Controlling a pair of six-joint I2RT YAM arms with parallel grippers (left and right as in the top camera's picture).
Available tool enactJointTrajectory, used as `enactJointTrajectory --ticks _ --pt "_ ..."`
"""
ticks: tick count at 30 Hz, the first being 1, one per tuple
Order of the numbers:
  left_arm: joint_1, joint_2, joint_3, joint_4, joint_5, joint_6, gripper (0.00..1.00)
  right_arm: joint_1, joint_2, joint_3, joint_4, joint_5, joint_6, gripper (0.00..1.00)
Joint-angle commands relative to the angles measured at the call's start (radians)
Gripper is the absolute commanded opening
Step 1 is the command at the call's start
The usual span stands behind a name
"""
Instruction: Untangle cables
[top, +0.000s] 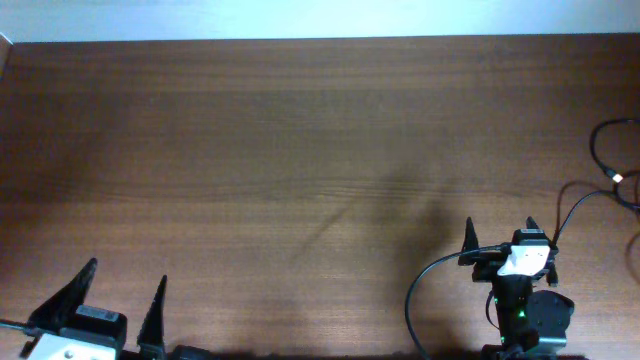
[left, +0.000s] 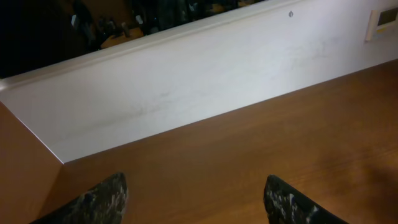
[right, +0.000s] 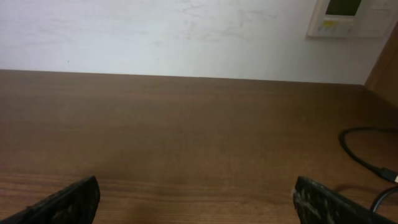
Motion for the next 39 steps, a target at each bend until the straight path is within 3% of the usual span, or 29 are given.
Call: enactJointTrajectory --ticks 1,6,10,11,12,13,17,22,24,26,29,30,35,39 --pt "0.0 -0.002 0.004 0.002 -0.007 -0.013 0.71 -0.003 -0.006 -0.006 -0.006 0.015 0.011 0.99" --pt "0.001 -0.002 -0.024 -0.013 0.043 -0.013 0.71 -0.003 0.002 -0.006 -0.005 0.016 0.011 0.99" --pt "0.0 -0.002 -0.178 0.05 0.076 -0.072 0.72 -0.003 0.002 -0.006 -0.005 0.016 0.011 0.99" --pt "0.001 -0.002 -0.258 0.097 0.117 -0.101 0.72 -0.003 0.002 -0.006 -0.005 0.016 0.011 0.99" --pt "0.0 -0.002 -0.344 0.164 0.16 -0.155 0.82 -0.003 0.002 -0.006 -0.005 0.016 0.011 0.99" --pt "0.0 -0.002 -0.455 0.283 0.217 -0.207 0.99 -0.003 0.002 -0.006 -0.005 0.016 0.011 0.99" --pt "0.0 -0.002 -0.771 0.68 0.354 -0.401 0.99 -0.003 0.002 -0.006 -0.005 0.016 0.011 0.99" --pt "0.0 -0.001 -0.941 0.782 0.304 -0.396 0.99 -0.003 0.002 -0.006 -0.005 0.016 0.011 0.99" --pt "0.0 0.0 -1.069 1.087 0.326 -0.264 0.99 -0.003 0.002 -0.006 -0.005 0.016 0.011 0.99" --pt "0.0 0.0 -1.181 1.304 0.326 -0.242 0.99 -0.003 0.002 -0.006 -0.005 0.016 0.011 0.99" --pt "0.001 0.0 -1.419 1.82 0.291 -0.164 0.99 -0.003 0.002 -0.006 -0.005 0.016 0.011 0.99" --pt "0.001 0.0 -1.445 1.864 0.277 -0.164 0.99 -0.003 0.002 -0.006 -0.005 0.016 0.011 0.99" --pt "0.05 -0.058 -1.455 1.743 0.24 -0.165 0.99 -0.003 0.002 -0.006 -0.005 0.016 0.011 0.99" --pt "0.144 -0.31 -1.455 1.36 0.236 -0.164 0.99 -0.003 0.002 -0.006 -0.005 0.016 0.011 0.99"
